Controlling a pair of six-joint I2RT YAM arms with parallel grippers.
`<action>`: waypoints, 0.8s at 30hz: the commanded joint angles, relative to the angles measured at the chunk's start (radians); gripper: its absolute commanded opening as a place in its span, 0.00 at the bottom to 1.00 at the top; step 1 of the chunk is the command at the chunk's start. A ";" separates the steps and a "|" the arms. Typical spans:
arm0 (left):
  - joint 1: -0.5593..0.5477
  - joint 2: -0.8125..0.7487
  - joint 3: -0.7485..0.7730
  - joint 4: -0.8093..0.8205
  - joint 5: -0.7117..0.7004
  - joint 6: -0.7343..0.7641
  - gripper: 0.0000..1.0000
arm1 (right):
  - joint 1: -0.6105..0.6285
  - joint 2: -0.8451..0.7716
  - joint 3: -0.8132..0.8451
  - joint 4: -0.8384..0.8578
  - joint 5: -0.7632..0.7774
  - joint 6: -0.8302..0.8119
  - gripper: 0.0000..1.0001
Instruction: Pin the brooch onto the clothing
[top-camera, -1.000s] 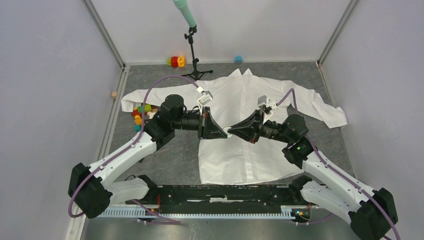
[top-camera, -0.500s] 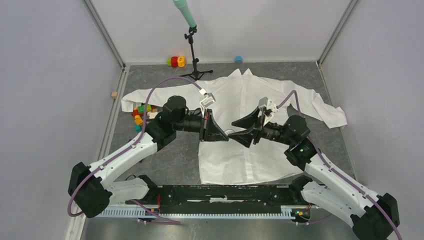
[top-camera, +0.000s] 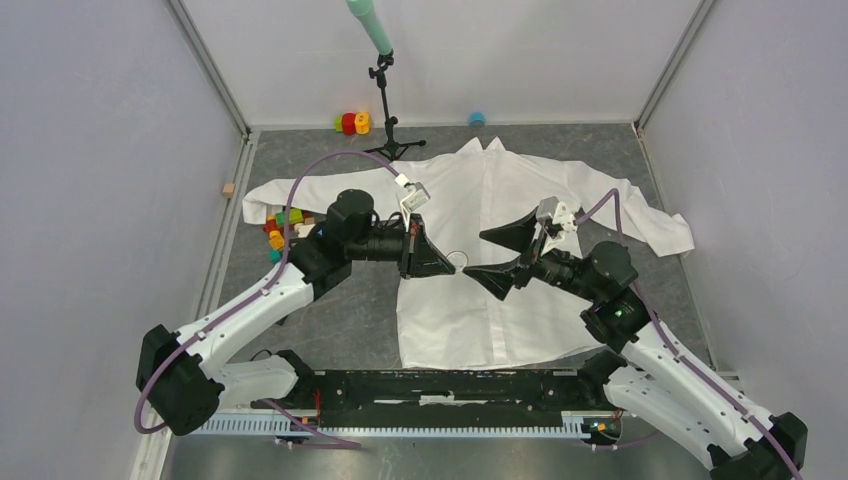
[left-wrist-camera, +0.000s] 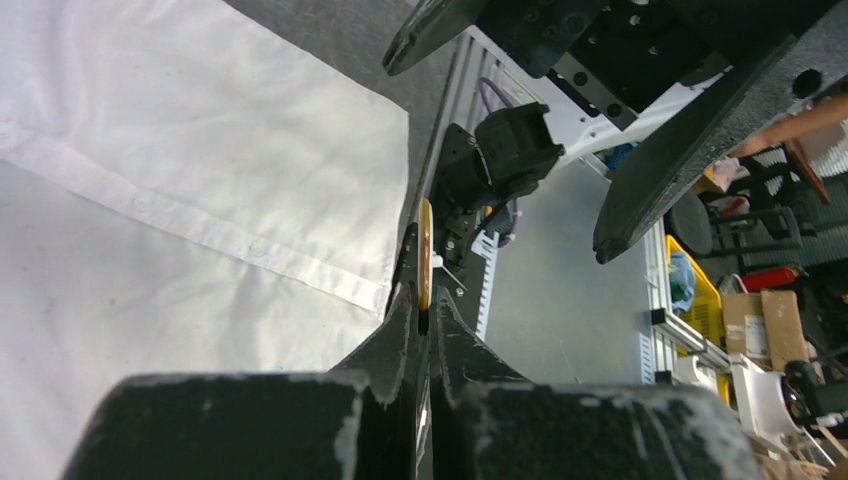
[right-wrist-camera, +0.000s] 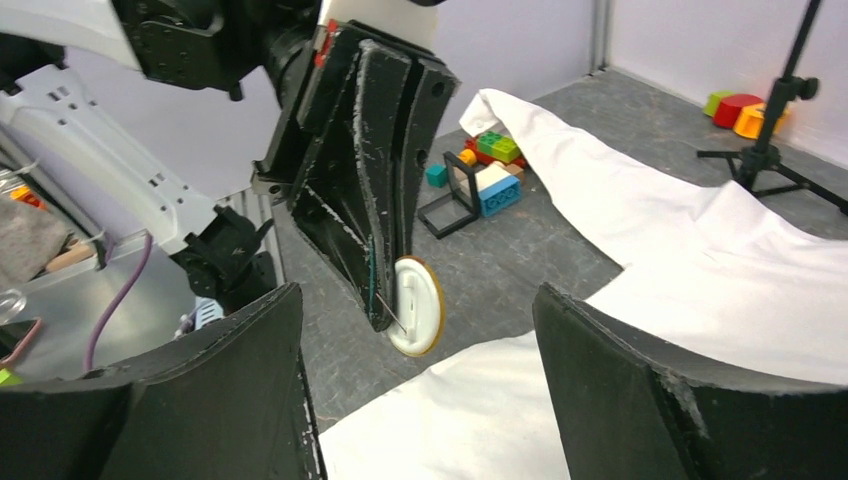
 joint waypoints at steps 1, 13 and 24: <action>-0.001 -0.029 0.046 -0.045 -0.104 0.061 0.02 | 0.004 -0.010 0.036 -0.057 0.145 -0.019 0.91; 0.081 0.043 0.097 -0.154 -0.388 0.042 0.02 | 0.004 0.126 0.110 -0.395 0.653 -0.074 0.90; 0.245 0.114 0.109 -0.133 -0.379 -0.024 0.02 | 0.065 0.308 0.071 -0.433 0.600 -0.020 0.79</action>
